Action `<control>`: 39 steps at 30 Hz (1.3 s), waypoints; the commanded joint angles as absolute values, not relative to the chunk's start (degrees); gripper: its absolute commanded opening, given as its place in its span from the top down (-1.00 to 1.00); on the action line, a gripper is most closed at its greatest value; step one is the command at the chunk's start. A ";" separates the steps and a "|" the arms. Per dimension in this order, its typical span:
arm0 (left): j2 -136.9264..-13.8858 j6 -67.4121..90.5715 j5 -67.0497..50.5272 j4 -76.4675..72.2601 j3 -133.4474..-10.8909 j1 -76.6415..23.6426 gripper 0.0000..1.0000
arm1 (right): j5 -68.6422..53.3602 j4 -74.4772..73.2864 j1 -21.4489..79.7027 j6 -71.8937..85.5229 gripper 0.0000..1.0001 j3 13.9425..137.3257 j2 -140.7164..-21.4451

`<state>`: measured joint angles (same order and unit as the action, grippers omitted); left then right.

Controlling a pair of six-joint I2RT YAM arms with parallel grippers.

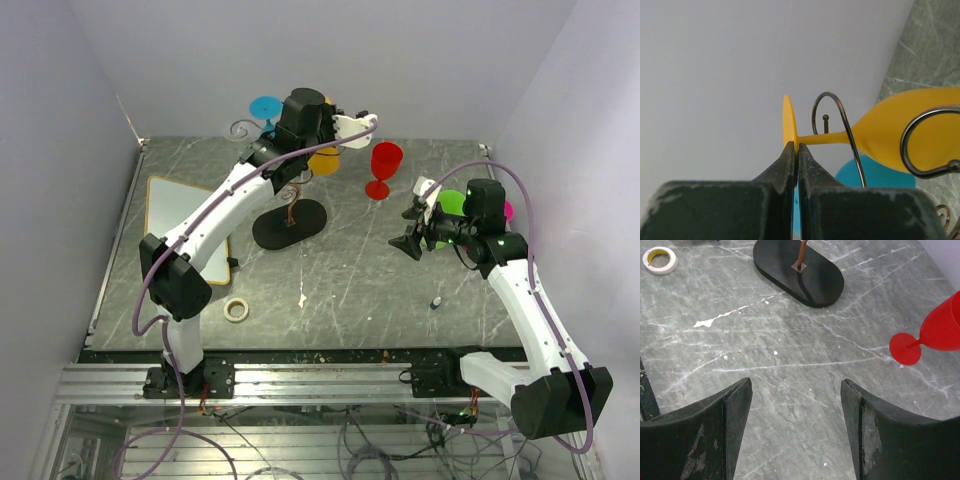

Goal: Place the wine glass upside down on the wine glass rack

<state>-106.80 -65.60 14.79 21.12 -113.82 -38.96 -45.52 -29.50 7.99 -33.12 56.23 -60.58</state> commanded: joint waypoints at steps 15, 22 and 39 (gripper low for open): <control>-106.64 -63.54 14.70 15.74 -113.91 -40.89 0.86 | -44.61 -28.61 8.04 -32.35 -0.55 55.65 -59.33; -107.71 -62.21 15.13 13.73 -114.16 -40.88 0.86 | -44.26 -28.64 8.08 -32.26 -0.96 55.70 -59.33; -112.46 -59.83 21.13 14.20 -118.34 -40.86 0.86 | -44.19 -28.73 8.04 -32.51 -1.00 55.49 -59.06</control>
<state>-112.14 -61.04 18.22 16.12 -115.52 -40.40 -44.14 -29.45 7.99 -32.27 56.12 -60.12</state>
